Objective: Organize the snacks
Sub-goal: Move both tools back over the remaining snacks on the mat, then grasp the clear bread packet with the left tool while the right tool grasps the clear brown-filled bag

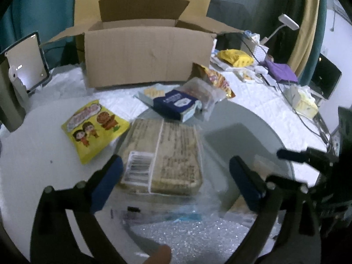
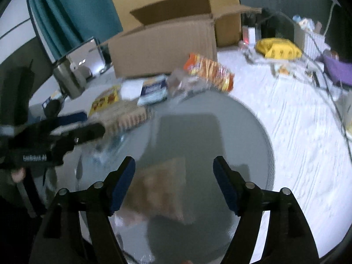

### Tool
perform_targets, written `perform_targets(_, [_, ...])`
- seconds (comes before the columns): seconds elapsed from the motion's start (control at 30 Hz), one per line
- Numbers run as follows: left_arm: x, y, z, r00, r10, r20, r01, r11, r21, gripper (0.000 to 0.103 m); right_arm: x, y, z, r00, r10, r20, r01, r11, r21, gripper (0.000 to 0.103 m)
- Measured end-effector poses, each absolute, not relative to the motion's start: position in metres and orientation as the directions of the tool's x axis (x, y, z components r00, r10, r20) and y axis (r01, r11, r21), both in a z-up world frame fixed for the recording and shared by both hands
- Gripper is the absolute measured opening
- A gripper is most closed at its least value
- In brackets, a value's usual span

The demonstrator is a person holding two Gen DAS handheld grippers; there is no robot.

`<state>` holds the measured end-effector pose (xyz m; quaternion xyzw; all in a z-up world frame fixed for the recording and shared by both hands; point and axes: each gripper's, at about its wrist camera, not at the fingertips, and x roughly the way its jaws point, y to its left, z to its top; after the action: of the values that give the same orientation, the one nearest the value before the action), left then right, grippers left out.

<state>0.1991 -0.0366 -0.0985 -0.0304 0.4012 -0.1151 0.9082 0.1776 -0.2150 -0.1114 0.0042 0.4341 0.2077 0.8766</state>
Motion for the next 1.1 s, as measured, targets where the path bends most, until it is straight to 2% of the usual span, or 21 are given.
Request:
perform_targets(0.2, [0.208,-0.044,-0.114,0.650,-0.130,-0.748,0.165,0.986,-0.028,0.102,0.166,-0.212,-0.128,0.498,0.404,-0.768,-0.373,0.899,0.231,0.084])
perform_targets(0.27, [0.213,-0.039,-0.120,0.635,-0.114,-0.764,0.138,0.990,-0.034,0.102,0.164,-0.209,-0.130,0.488,0.413,-0.769,-0.385,0.892,0.236,0.084])
perform_targets(0.37, [0.221,-0.029,-0.135,0.569,-0.154,-0.807,0.118,0.987,-0.106,0.102,0.160,-0.203,-0.132,0.505,0.403,-0.763,-0.405,0.891,0.203,0.083])
perform_targets(0.43, [0.219,-0.026,-0.136,0.574,-0.168,-0.801,0.118,0.985,-0.122,0.102,0.157,-0.200,-0.133,0.513,0.401,-0.759,-0.424,0.887,0.182,0.083])
perform_targets(0.5, [0.215,-0.025,-0.133,0.589,-0.176,-0.789,0.117,0.984,-0.133,0.101,0.154,-0.197,-0.134,0.511,0.413,-0.754,-0.448,0.877,0.177,0.072])
perform_targets(0.53, [0.213,-0.026,-0.130,0.599,-0.187,-0.778,0.125,0.982,-0.140,0.101,0.154,-0.196,-0.133,0.499,0.433,-0.751,-0.459,0.867,0.194,0.062])
perform_targets(0.57, [0.210,-0.027,-0.127,0.610,-0.202,-0.767,0.140,0.979,-0.146,0.096,0.153,-0.196,-0.133,0.489,0.449,-0.748,-0.466,0.859,0.211,0.058])
perform_targets(0.6, [0.208,-0.028,-0.124,0.613,-0.200,-0.764,0.145,0.979,-0.141,0.084,0.153,-0.196,-0.133,0.489,0.450,-0.747,-0.466,0.859,0.212,0.057])
perform_targets(0.63, [0.207,-0.029,-0.123,0.613,-0.199,-0.764,0.147,0.980,-0.137,0.078,0.153,-0.196,-0.133,0.484,0.459,-0.745,-0.469,0.855,0.221,0.055])
perform_targets(0.7, [0.207,-0.029,-0.122,0.610,-0.209,-0.765,0.149,0.978,-0.148,0.052,0.155,-0.199,-0.132,0.471,0.480,-0.740,-0.473,0.845,0.248,0.053])
perform_targets(0.77, [0.207,-0.028,-0.122,0.613,-0.205,-0.763,0.142,0.979,-0.149,0.038,0.155,-0.201,-0.129,0.469,0.487,-0.737,-0.475,0.842,0.254,0.050])
perform_targets(0.8, [0.207,-0.027,-0.121,0.616,-0.207,-0.760,0.144,0.978,-0.149,0.035,0.155,-0.202,-0.126,0.476,0.485,-0.734,-0.476,0.843,0.249,0.050])
perform_targets(1.03, [0.203,-0.031,-0.113,0.622,-0.218,-0.752,0.165,0.975,-0.146,0.036,0.165,-0.219,-0.105,0.529,0.462,-0.712,-0.455,0.863,0.221,0.050])
perform_targets(1.07, [0.201,-0.032,-0.111,0.622,-0.223,-0.750,0.173,0.974,-0.146,0.042,0.167,-0.221,-0.103,0.536,0.459,-0.709,-0.452,0.865,0.218,0.050])
perform_targets(1.1, [0.199,-0.033,-0.109,0.627,-0.233,-0.743,0.182,0.972,-0.151,0.054,0.170,-0.224,-0.101,0.541,0.457,-0.706,-0.448,0.867,0.218,0.050])
